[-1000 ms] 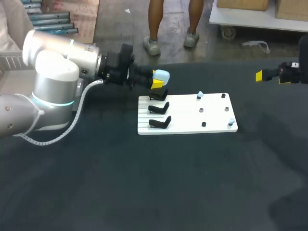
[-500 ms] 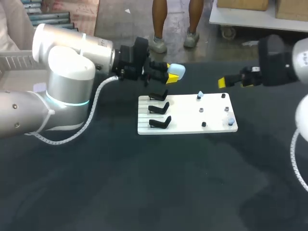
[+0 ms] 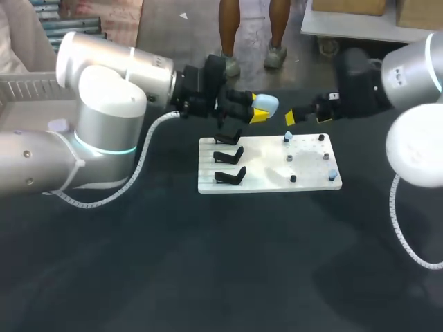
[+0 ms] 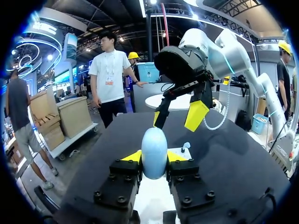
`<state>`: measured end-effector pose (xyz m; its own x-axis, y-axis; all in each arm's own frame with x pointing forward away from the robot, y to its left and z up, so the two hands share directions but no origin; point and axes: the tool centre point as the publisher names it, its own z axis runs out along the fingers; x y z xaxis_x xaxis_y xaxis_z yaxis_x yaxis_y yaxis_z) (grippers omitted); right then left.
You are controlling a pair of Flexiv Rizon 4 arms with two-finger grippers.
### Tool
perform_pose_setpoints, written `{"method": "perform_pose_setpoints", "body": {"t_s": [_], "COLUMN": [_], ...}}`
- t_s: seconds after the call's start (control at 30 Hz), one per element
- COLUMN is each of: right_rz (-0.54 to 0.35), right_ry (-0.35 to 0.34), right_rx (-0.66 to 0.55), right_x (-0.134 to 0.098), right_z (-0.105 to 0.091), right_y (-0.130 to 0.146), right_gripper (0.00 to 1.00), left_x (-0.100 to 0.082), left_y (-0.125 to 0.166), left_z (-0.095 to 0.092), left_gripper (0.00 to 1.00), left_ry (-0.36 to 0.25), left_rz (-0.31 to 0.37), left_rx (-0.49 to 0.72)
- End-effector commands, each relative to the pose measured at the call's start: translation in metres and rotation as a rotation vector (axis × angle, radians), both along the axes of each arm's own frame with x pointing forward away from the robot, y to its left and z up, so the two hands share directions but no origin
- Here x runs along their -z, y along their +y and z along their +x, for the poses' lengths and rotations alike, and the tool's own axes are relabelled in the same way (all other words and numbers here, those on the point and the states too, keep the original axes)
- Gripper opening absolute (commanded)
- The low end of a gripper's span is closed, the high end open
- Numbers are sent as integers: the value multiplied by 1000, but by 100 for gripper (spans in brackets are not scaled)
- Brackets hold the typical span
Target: Pick up each earbud case from the left stands, insert the matching earbuds, close the lid, and place the case in the box.
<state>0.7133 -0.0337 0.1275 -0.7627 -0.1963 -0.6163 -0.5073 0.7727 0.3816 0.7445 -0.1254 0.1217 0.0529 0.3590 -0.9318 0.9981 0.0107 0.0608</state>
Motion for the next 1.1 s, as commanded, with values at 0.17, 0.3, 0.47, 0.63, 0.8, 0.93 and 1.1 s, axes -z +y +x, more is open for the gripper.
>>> {"method": "perform_pose_setpoints", "body": {"t_s": [0.17, 0.3, 0.47, 0.63, 0.8, 0.93, 1.1], "right_rz": [113, 112, 112, 105, 28, -54, -132], "right_ry": [34, 32, 27, 9, -29, -29, -15], "right_rx": [-122, -128, -128, -110, -49, -7, 44], "right_x": [3, 2, 0, -4, -15, -15, -11], "right_z": [20, 24, 27, 28, 17, 7, -6], "right_y": [13, 16, 15, 9, -10, -27, -47], "right_gripper": [100, 100, 100, 100, 100, 100, 100], "left_x": [3, 2, 2, 2, 0, -6, -14], "left_y": [-4, -6, -6, -3, 8, 16, 24], "left_z": [-8, -11, -13, -14, -11, -12, -16], "left_gripper": [0, 0, 0, 0, 0, 0, 0], "left_ry": [3, 3, 6, 13, 50, 33, 8], "left_rz": [-5, -7, -9, -36, -160, -240, -289], "left_rx": [5, 13, 17, 13, 8, -1, -9]}}
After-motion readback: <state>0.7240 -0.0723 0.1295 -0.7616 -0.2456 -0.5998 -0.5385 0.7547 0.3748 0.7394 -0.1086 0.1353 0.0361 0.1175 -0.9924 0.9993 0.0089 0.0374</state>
